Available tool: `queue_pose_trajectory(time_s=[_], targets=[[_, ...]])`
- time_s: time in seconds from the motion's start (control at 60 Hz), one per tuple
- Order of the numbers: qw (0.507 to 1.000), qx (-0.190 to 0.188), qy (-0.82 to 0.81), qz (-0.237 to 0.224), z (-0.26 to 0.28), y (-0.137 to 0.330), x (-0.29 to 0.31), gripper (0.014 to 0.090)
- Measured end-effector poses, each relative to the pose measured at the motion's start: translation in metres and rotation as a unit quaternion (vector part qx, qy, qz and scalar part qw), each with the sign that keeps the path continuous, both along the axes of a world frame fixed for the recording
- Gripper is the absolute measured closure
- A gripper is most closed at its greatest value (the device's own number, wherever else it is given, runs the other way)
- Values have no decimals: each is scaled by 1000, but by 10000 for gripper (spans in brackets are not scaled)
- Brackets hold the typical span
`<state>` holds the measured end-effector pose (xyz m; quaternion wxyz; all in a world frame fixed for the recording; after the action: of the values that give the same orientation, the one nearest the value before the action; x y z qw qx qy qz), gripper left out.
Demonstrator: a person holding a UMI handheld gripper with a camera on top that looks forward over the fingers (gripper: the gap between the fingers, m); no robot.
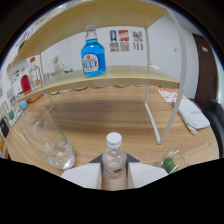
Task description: Make me a cup of Mojito.
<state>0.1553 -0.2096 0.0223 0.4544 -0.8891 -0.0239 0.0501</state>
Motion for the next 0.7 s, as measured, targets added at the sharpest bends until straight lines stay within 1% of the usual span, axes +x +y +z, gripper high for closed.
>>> queue_pose_trajectory(time_s=[0.05,0.15,0.317,0.367,0.417,0.45,0.483,0.517,0.55,0.617,0.7], targets=[[1000,-4,0,0,-5,-2,1,700],[1000,6,0,0,-4,-1,1,697],[1000,-2,-9,-9,-7,-5,3,673],[1000,-5,-14,-17,-7,-7,7,618],[999,-12,-18,-29,-8,-11,11,530],[999,-19,-17,-33,-8,-14,12,402],[999,-19,-14,-40,-3,-17,13,292],[999,-11,-10,-49,6,-19,15,221],[998,-1,-8,-58,16,-21,17,196],[997,14,-10,-69,43,-27,17,194],[996,43,-4,-74,83,-34,8,192]])
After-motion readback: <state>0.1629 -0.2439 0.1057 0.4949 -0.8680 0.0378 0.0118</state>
